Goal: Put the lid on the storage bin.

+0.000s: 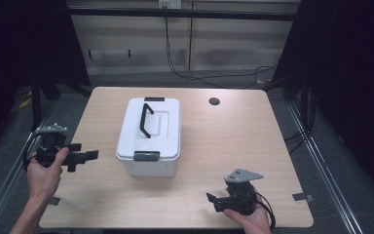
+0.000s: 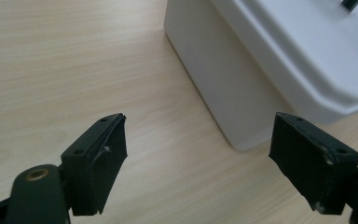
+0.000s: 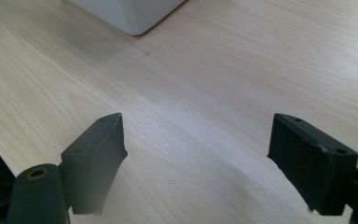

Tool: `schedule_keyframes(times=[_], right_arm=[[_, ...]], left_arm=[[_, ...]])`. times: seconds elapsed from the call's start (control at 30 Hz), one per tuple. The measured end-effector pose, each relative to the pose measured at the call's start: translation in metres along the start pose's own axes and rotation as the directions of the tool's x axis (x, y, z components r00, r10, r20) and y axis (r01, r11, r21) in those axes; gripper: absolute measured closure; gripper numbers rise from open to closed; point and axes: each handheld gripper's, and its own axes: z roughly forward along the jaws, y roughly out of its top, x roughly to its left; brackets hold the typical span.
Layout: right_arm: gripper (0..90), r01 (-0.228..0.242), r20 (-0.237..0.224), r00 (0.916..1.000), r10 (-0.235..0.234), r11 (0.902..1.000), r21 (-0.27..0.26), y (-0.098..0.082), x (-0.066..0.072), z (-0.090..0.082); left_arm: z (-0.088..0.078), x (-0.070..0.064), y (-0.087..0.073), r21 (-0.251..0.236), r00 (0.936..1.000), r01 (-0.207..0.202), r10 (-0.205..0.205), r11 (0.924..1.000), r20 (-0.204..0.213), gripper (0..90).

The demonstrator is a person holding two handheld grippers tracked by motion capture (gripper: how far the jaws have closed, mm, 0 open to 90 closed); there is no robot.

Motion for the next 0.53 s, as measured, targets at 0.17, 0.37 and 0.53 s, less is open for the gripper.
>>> schedule_keyframes(times=[0.17,0.37,0.53], right_arm=[[17.7,0.002,0.001,1.0,-0.002,1.0,-0.001,0.0,0.0,0.0],[17.7,0.004,0.007,1.0,-0.004,1.0,-0.003,0.0,-0.001,0.001],[17.7,0.005,0.017,0.9998,-0.005,1.0,-0.002,0.0,-0.003,0.003]], left_arm=[[0.006,0.001,-0.021,-0.011,1.0,-0.002,0.002,0.9999,0.003,18.5],[0.008,0.002,-0.038,-0.036,0.9999,-0.012,0.012,0.9993,-0.006,18.5],[0.012,0.003,-0.05,-0.03,0.9997,-0.026,0.026,0.9992,0.0,18.6]])
